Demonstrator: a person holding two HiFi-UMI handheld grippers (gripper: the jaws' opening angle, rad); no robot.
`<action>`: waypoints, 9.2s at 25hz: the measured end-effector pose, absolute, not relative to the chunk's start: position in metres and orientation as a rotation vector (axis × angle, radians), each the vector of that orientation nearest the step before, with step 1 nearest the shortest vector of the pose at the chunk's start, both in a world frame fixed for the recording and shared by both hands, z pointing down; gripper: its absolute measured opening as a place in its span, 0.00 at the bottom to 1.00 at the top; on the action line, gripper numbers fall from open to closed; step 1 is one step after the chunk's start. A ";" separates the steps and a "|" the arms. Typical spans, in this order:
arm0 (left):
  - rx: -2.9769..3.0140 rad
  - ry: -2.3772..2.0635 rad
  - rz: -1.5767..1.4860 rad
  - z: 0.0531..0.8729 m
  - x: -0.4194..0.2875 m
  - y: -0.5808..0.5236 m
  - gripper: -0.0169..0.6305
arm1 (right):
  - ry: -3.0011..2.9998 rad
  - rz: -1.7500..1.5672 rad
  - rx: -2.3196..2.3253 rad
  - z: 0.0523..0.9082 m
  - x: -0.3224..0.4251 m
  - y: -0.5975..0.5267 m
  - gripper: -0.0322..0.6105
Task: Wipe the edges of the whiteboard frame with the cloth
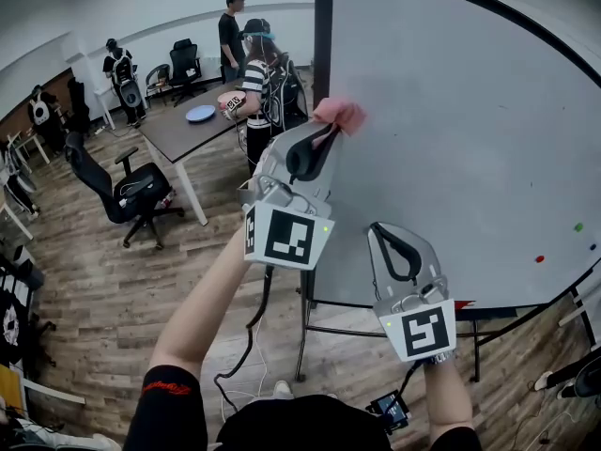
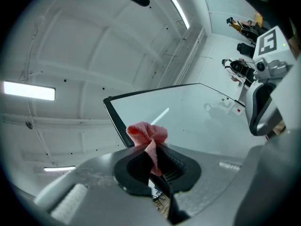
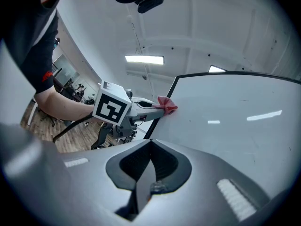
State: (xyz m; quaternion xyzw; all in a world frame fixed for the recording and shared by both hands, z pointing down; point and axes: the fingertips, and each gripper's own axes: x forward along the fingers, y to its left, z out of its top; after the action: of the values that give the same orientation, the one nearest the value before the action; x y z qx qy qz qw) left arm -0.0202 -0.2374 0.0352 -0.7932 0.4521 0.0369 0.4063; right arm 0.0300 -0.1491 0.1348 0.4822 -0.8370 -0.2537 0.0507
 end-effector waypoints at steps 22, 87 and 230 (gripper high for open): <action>-2.026 1.133 0.081 0.075 -0.023 -0.232 0.05 | -2.543 -0.703 1.475 0.165 0.030 -0.153 0.05; -2.154 1.143 -0.031 0.169 -0.015 -0.245 0.05 | -2.522 -0.526 1.471 0.212 0.045 -0.176 0.05; -2.460 1.291 -0.390 0.423 0.003 -0.260 0.05 | -2.476 0.039 1.408 0.413 0.078 -0.216 0.05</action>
State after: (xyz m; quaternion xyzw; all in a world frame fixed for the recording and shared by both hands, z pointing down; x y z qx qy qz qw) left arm 0.0025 -0.2601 0.4230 -0.8645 0.4537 -0.1370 0.1674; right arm 0.0775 -0.2157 0.4134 0.4890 -0.8599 0.0135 0.1459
